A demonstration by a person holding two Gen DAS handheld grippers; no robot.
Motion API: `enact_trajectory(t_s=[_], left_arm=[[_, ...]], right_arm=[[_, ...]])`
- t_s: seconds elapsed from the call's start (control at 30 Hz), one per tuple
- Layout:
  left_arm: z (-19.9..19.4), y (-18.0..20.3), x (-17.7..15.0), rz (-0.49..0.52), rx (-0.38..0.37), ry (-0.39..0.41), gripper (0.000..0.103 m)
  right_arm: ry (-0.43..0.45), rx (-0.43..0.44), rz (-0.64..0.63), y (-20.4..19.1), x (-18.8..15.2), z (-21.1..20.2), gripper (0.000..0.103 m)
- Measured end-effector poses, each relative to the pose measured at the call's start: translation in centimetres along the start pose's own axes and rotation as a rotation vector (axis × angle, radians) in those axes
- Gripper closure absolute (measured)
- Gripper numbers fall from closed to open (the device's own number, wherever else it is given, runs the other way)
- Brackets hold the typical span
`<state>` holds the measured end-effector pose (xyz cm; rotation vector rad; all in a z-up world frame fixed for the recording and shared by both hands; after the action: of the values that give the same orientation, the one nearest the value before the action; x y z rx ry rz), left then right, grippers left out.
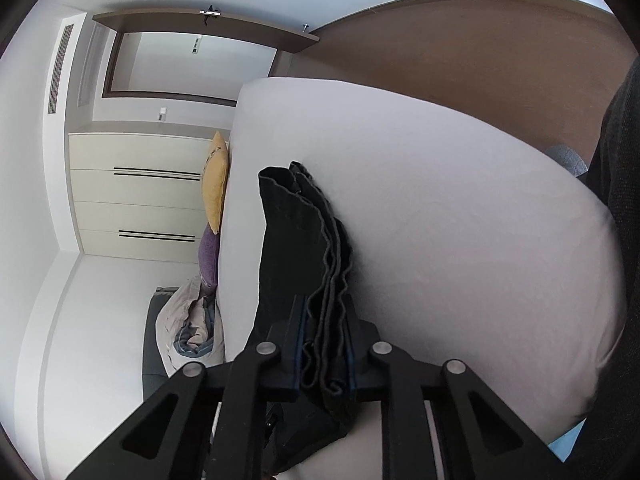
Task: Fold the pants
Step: 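Grasp the stacked leg hems with the right gripper and lift them, then carry the leg hems over toward the waistband with the right gripper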
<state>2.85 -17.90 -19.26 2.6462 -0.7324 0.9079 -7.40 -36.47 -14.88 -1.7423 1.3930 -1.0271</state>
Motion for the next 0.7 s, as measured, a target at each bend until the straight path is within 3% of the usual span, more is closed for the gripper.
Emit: enact_trajectory(t_s=[0.27,0.47,0.57,0.63,0.7], left_arm=[[0.3,-0.1,-0.1,-0.017,-0.015,0.006,0.093],[0.3,-0.5,-0.3,-0.044,-0.039,0.02,0.093],[0.3,-0.9,-0.5,-0.062,-0.057,0.027,0.093],[0.3,-1.2,-0.6,-0.073,-0.066,0.03,0.093],[0.3,-1.4,-0.6,-0.088,-0.077,0.035,0.093]], right_arm=[[0.012,-0.056,-0.12,-2.1,-0.4,0.0,0.09],[0.029,-0.064,-0.311,-7.3,-1.5,0.2,0.09],[-0.015,-0.04,-0.56,-12.1,-4.9,1.2,0.09],[-0.088,-0.043,-0.849,-15.1,-9.9,2.6,0.09],[-0.175,-0.062,-1.005,-15.4,-14.3,4.2,0.09]])
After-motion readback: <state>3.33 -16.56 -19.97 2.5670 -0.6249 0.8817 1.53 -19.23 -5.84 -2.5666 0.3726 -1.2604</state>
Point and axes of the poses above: each gripper's, at about its wrist camera, not at the fingertips, and z roughly the way its jaws point, y to its right, x to its top, the point moved 8 cm from there along z, roughly the way its jaws point, and after that the axes turned 9 degrees about y, right-handed, at the moved point
